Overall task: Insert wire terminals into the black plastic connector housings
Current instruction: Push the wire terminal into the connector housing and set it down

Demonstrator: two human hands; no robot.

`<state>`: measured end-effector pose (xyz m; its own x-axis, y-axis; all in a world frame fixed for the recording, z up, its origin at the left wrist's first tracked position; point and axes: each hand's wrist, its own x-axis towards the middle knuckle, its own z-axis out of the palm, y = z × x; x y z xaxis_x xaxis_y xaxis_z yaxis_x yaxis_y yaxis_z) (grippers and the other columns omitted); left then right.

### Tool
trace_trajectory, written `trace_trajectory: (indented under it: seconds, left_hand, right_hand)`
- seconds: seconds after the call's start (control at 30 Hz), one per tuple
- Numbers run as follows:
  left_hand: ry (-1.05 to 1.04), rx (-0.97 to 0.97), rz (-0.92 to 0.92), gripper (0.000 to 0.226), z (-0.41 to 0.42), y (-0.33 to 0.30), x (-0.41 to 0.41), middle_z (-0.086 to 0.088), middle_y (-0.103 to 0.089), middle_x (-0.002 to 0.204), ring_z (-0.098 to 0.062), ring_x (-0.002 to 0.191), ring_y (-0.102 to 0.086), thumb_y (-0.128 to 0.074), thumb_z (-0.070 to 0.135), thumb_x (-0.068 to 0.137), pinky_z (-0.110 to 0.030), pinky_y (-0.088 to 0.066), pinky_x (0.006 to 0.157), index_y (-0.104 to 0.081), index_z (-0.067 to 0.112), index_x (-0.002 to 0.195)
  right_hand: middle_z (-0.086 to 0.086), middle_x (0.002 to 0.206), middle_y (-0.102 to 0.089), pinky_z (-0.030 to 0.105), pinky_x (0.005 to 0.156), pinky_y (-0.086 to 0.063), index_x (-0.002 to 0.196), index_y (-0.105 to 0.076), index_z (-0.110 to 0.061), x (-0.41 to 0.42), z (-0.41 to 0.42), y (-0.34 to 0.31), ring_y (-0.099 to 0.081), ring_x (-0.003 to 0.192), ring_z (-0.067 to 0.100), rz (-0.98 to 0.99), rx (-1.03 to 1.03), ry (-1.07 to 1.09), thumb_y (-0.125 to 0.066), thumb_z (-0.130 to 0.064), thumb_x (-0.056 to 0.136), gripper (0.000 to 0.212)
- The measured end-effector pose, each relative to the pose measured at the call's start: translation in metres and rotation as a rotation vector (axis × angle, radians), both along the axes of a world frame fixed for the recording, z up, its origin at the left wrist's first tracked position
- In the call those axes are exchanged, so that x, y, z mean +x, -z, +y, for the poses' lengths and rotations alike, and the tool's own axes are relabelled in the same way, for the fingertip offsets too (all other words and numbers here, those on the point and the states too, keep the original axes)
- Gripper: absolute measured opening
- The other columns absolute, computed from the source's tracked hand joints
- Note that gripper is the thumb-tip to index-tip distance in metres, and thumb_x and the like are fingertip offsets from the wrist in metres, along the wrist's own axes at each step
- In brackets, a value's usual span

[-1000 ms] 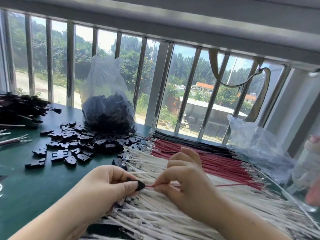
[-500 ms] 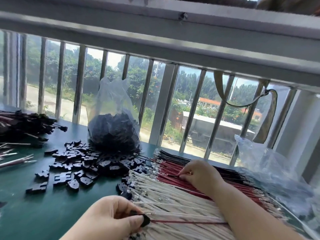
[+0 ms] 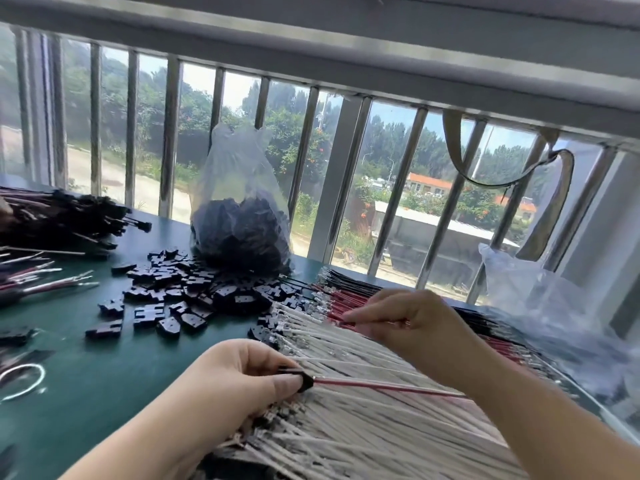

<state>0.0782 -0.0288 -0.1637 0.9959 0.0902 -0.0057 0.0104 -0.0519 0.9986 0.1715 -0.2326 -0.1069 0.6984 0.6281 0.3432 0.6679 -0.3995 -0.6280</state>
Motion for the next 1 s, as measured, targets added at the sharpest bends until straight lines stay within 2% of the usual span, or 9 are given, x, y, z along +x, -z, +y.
trace_trajectory:
  seconds: [0.07,0.1,0.2,0.3,0.53,0.63,0.8,0.9,1.0]
  left_hand:
    - [0.018,0.011,-0.002,0.014,0.001,0.000,-0.001,0.005,-0.062,0.050,-0.002,0.038,-0.042,-0.083,0.027,0.063,-0.013,-0.032,0.038,-0.076,0.026,0.075]
    - [0.032,0.023,-0.004,0.021,0.002,0.000,-0.002,0.005,-0.063,0.052,-0.002,0.039,-0.043,-0.087,0.029,0.058,-0.013,-0.032,0.039,-0.077,0.025,0.076]
    - [0.059,0.037,-0.008,0.037,0.004,0.000,-0.003,0.003,-0.066,0.057,-0.002,0.041,-0.045,-0.092,0.033,0.045,-0.011,-0.032,0.039,-0.077,0.022,0.076]
    - [0.073,0.064,-0.014,0.040,0.005,-0.001,-0.004,0.003,-0.066,0.057,-0.002,0.042,-0.047,-0.083,0.040,0.039,-0.011,-0.034,0.040,-0.077,0.025,0.076]
    - [0.095,0.103,-0.034,0.035,0.005,-0.001,-0.004,0.000,-0.073,0.067,-0.002,0.048,-0.051,-0.080,0.040,0.045,-0.010,-0.037,0.044,-0.077,0.028,0.078]
    - [0.116,0.108,-0.048,0.043,0.005,-0.002,-0.005,-0.002,-0.073,0.069,-0.004,0.051,-0.050,-0.079,0.046,0.040,-0.011,-0.036,0.046,-0.077,0.028,0.079]
    - [0.143,0.112,-0.059,0.044,0.003,-0.002,-0.006,-0.003,-0.075,0.075,-0.004,0.054,-0.054,-0.080,0.044,0.039,-0.011,-0.039,0.049,-0.077,0.028,0.080]
    - [0.138,0.130,-0.063,0.042,0.002,-0.001,-0.006,-0.008,-0.075,0.079,-0.010,0.061,-0.054,-0.090,0.044,0.043,-0.019,-0.039,0.059,-0.077,0.030,0.080]
    - [0.142,0.125,-0.072,0.045,0.001,-0.001,-0.007,-0.017,-0.073,0.086,-0.018,0.068,-0.049,-0.083,0.051,0.045,-0.031,-0.034,0.067,-0.077,0.030,0.084]
  right_hand:
    - [-0.014,0.080,-0.067,0.011,0.063,-0.044,0.081,-0.075,-0.041,-0.020,0.001,0.004,-0.059,0.070,-0.002,0.060,-0.063,-0.011,-0.072,-0.040,0.071,0.010]
    - [-0.016,0.080,-0.067,0.012,0.065,-0.044,0.077,-0.075,-0.042,-0.027,0.002,0.007,-0.059,0.072,-0.002,0.048,-0.090,0.013,-0.074,-0.041,0.070,0.008]
    - [-0.020,0.079,-0.066,0.014,0.068,-0.044,0.072,-0.072,-0.045,-0.038,0.002,0.017,-0.057,0.075,-0.002,0.003,-0.107,0.098,-0.078,-0.032,0.073,0.014]
    - [-0.021,0.077,-0.066,0.013,0.069,-0.046,0.072,-0.072,-0.042,-0.040,0.001,0.019,-0.057,0.075,-0.003,0.000,-0.116,0.144,-0.078,-0.027,0.074,0.016]
    - [-0.017,0.079,-0.065,0.025,0.066,-0.051,0.075,-0.072,-0.042,-0.046,0.000,0.017,-0.056,0.072,0.009,0.015,-0.152,0.123,-0.078,-0.025,0.075,0.018]
    - [-0.013,0.077,-0.066,0.022,0.058,-0.048,0.074,-0.073,-0.042,-0.046,0.000,0.014,-0.051,0.061,0.008,0.088,-0.159,0.099,-0.076,-0.026,0.077,0.016]
    - [-0.007,0.073,-0.067,0.022,0.056,-0.045,0.073,-0.073,-0.037,-0.048,0.002,0.013,-0.048,0.058,0.007,0.156,-0.170,0.079,-0.075,-0.025,0.079,0.013]
    - [-0.010,0.066,-0.065,0.018,0.056,-0.046,0.074,-0.074,-0.033,-0.050,0.003,0.012,-0.049,0.056,0.003,0.160,-0.178,0.068,-0.075,-0.024,0.079,0.010]
    - [-0.012,0.069,-0.066,0.017,0.059,-0.048,0.072,-0.073,-0.034,-0.052,0.002,0.009,-0.053,0.058,0.003,0.130,-0.186,0.055,-0.075,-0.022,0.079,0.014]
